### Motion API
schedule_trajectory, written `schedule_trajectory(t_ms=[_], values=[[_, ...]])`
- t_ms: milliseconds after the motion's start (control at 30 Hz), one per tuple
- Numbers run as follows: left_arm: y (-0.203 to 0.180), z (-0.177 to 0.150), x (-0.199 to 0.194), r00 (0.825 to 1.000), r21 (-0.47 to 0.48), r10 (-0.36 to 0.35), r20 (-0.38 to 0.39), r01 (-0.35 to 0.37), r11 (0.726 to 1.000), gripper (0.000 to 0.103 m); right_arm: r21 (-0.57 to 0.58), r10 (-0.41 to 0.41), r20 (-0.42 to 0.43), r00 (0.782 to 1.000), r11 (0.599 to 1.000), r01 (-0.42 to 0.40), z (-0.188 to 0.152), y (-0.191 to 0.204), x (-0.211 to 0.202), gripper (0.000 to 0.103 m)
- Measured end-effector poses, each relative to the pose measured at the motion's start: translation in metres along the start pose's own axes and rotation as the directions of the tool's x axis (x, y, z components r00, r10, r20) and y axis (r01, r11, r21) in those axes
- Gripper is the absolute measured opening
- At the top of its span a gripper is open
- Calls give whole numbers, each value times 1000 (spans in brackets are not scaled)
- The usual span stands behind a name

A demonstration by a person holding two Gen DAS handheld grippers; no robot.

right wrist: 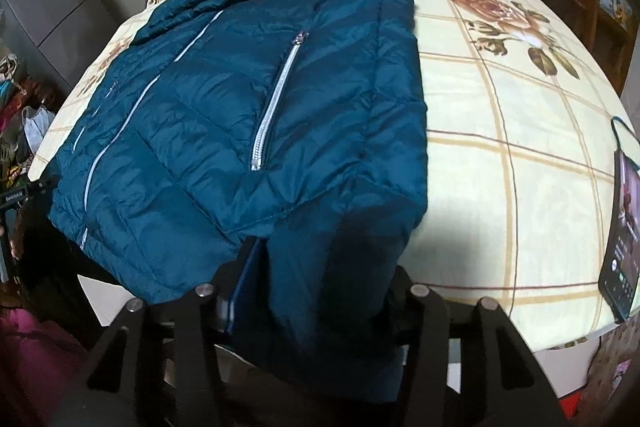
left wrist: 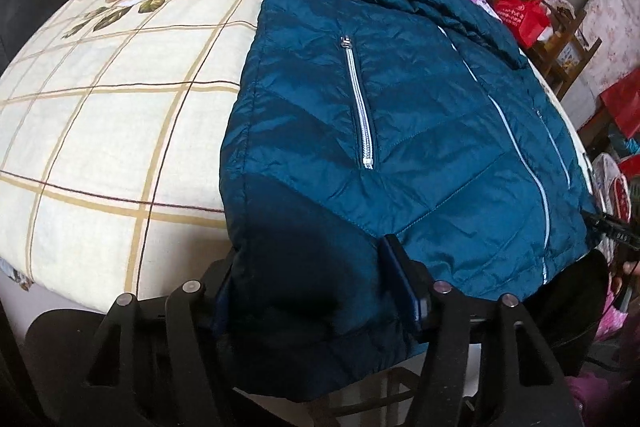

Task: Fold large clothes
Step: 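Grasp the jacket hem with both tools and lift it, then fold the held hem over the body toward the collar with both tools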

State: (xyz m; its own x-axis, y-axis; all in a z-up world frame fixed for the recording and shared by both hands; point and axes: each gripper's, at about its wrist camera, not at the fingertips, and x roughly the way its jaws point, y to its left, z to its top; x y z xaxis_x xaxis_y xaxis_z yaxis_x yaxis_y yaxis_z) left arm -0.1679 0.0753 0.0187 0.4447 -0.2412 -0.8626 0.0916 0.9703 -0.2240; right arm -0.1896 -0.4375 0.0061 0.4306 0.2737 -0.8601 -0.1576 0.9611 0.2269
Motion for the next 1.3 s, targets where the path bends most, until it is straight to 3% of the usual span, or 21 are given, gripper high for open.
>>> schedule_trajectory(t_ms=[67,100,167,267,433,567,800,967,1200,1300], values=[[-3,0,0,1000,22,19,-9,-19,1000,48,17,5,17,1000,1000,-6,0,-2,0,53],[-3,1,0,1000,20,12,-13,-11,1000,41,23,6,23,1000,1000,-6,1,-3,0,51],[1,5,-3,1000,-12,-29,-10,29,1000,16,22,29,33,999,999,-30,0,-3,0,31],[0,14,-14,998,-16,-52,27,52,999,3,-13,36,56,998,999,-35,3,5,-8,19],[-12,41,-42,987,25,-70,145,67,997,0,-86,53,138,989,995,-41,23,21,-34,16],[-14,78,-69,957,18,-95,274,94,995,0,-61,80,246,966,996,-67,55,14,-60,15],[-17,158,-76,912,0,-100,398,109,994,0,-18,52,395,917,999,-49,132,8,-80,15],[-15,218,-64,900,-19,-69,430,85,996,0,12,3,435,900,1000,-9,204,10,-67,15],[-7,306,-33,901,-72,-43,431,82,994,1,93,-50,430,902,996,10,295,-9,-37,15],[-13,339,-11,902,-72,-10,431,45,996,1,131,-78,413,908,991,26,328,-18,-16,15]])
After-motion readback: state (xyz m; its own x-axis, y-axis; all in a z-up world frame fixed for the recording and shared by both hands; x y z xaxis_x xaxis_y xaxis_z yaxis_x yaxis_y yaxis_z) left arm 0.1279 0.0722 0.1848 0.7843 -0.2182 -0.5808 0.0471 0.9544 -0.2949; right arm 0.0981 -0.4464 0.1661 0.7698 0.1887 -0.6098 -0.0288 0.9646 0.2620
